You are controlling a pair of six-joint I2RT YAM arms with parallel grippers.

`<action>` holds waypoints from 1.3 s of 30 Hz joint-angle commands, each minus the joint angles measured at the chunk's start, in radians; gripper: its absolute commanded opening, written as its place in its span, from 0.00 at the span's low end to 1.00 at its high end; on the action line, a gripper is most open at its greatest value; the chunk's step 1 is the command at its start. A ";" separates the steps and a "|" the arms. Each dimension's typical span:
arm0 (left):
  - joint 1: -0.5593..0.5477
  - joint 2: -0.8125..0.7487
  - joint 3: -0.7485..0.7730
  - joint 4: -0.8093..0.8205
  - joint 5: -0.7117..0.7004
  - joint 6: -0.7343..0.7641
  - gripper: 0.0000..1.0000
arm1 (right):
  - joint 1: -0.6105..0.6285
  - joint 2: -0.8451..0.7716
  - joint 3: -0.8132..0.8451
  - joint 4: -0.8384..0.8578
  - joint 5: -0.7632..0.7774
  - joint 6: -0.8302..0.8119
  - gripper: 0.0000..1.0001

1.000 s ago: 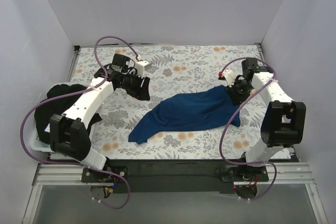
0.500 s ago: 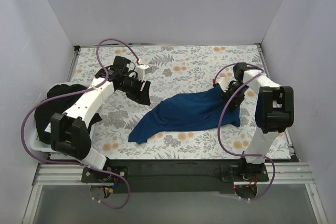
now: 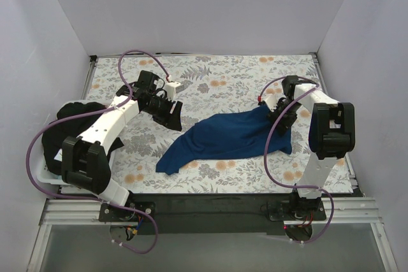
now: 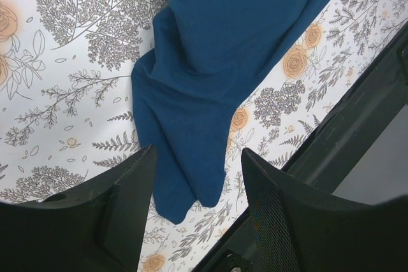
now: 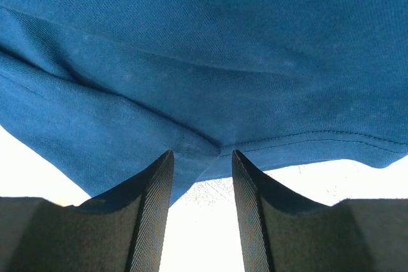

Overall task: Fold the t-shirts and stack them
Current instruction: Flatten the tshirt out

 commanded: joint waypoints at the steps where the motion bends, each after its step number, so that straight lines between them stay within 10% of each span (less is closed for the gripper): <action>1: 0.001 -0.013 -0.012 -0.005 0.002 0.010 0.55 | 0.005 -0.007 0.003 -0.013 0.003 -0.019 0.49; 14: 0.000 -0.006 0.008 -0.019 0.005 0.009 0.55 | 0.012 0.016 -0.003 0.011 0.016 -0.010 0.53; 25: 0.001 -0.006 0.008 -0.021 0.001 0.009 0.55 | 0.013 0.001 -0.039 0.005 0.005 -0.010 0.38; 33: 0.000 -0.022 -0.002 -0.030 -0.003 0.002 0.55 | 0.013 -0.071 -0.002 -0.031 -0.009 0.002 0.09; 39: 0.009 -0.048 -0.028 -0.056 -0.016 0.016 0.55 | 0.012 -0.168 0.023 -0.097 -0.023 0.002 0.19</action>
